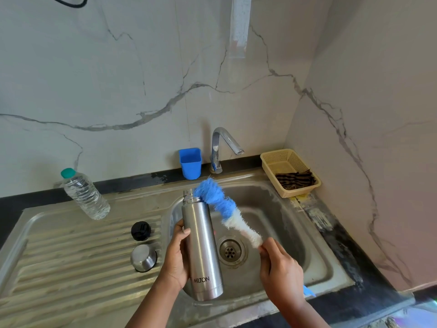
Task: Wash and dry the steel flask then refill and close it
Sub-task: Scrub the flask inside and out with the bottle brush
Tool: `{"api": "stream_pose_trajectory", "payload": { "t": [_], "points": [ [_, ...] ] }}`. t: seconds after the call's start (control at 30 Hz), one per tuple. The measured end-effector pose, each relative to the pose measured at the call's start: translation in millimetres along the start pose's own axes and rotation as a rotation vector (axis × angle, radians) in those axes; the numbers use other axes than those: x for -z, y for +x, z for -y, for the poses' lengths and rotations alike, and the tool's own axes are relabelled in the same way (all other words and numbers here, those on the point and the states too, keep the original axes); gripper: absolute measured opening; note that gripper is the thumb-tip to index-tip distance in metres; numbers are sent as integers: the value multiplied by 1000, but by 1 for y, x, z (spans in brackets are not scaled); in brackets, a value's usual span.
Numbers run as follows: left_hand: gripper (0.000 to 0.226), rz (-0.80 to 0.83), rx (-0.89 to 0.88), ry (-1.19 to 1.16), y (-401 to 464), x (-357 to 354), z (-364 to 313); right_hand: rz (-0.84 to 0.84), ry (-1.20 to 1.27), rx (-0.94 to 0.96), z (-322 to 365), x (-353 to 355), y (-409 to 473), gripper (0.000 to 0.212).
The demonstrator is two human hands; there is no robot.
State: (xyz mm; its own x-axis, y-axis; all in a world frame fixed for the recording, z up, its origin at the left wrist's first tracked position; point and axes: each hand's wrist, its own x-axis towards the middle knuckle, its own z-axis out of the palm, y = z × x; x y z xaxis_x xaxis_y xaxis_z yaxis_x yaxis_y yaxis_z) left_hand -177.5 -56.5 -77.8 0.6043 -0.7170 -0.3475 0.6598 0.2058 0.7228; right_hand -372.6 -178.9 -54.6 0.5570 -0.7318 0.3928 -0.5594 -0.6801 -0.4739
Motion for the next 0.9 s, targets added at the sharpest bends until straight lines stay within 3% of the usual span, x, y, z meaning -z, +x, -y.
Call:
{"api": "stream_pose_trajectory", "payload": {
  "t": [0.13, 0.23, 0.37, 0.47, 0.6, 0.73, 0.8, 0.9],
  "points": [
    [86, 19, 32, -2, 1, 1, -3, 8, -16, 90, -4, 1, 1, 13],
    [100, 95, 79, -53, -3, -2, -5, 20, 5, 8, -9, 1, 5, 16],
    [107, 74, 93, -80, -4, -2, -7, 43, 12, 70, -12, -1, 4, 16],
    [106, 70, 96, -46, -5, -4, -8, 65, 28, 13, -16, -2, 6, 18],
    [102, 35, 79, -36, -5, -3, -7, 86, 66, 86, -15, -2, 5, 15],
    [70, 26, 100, -59, -7, -2, -6, 98, 48, -8, -19, -8, 4, 24],
    [56, 15, 87, -51, -6, 0, -5, 74, 56, 56, -17, -6, 2, 21],
    [57, -35, 52, -21, -6, 0, -5, 82, 34, 160, -12, -4, -1, 15]
  ]
}}
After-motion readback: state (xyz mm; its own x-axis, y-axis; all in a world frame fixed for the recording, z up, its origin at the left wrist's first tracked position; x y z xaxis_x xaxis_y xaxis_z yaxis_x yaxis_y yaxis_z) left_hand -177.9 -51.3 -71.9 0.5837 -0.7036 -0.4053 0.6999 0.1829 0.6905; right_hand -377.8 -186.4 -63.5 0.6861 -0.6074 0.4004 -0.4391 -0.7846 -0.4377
